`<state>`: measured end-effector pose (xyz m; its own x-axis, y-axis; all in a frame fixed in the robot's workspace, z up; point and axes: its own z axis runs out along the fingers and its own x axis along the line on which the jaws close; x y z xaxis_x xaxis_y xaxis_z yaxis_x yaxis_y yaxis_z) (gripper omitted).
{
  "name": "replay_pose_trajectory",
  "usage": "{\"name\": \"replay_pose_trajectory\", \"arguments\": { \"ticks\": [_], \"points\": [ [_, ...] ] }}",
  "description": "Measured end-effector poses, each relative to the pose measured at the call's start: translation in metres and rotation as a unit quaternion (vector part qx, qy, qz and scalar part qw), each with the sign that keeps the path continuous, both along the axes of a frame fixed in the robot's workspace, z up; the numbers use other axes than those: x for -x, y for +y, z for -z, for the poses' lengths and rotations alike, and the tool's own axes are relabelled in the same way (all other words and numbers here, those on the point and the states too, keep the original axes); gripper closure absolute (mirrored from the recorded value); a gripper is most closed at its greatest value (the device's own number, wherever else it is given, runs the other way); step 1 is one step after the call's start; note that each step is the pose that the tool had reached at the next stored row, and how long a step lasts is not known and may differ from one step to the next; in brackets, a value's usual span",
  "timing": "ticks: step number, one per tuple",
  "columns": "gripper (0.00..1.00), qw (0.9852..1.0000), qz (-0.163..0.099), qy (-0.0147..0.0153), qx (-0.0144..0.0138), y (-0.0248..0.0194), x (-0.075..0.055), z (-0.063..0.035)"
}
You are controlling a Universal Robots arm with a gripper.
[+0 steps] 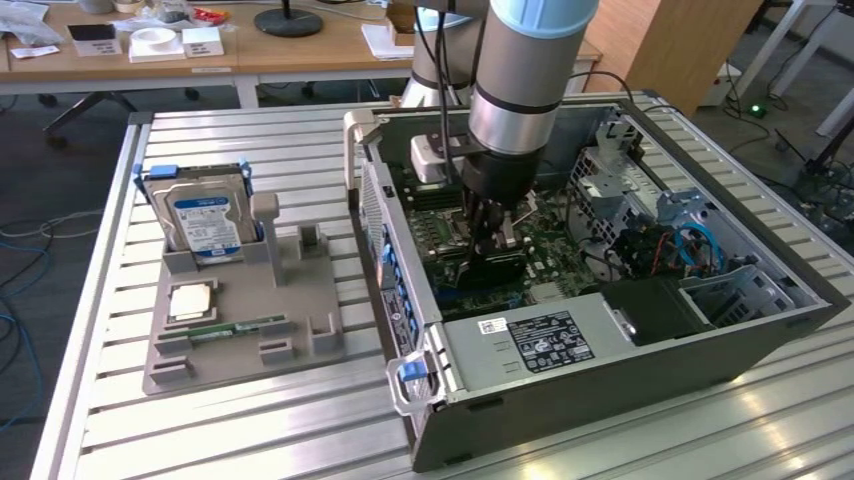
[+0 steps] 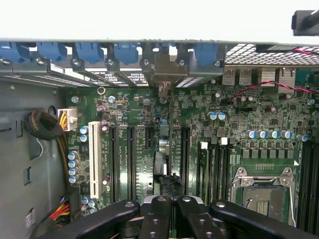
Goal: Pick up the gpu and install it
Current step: 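Press down on the gpu until it lock into place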
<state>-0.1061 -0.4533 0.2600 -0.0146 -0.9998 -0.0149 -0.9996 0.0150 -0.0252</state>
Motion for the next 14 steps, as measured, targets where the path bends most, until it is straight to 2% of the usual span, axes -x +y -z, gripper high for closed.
{"name": "replay_pose_trajectory", "arguments": {
  "ticks": [14],
  "points": [
    [0.89,1.0,-0.001,0.0,0.0,-0.0011,-0.0001,0.0]
  ]
}}
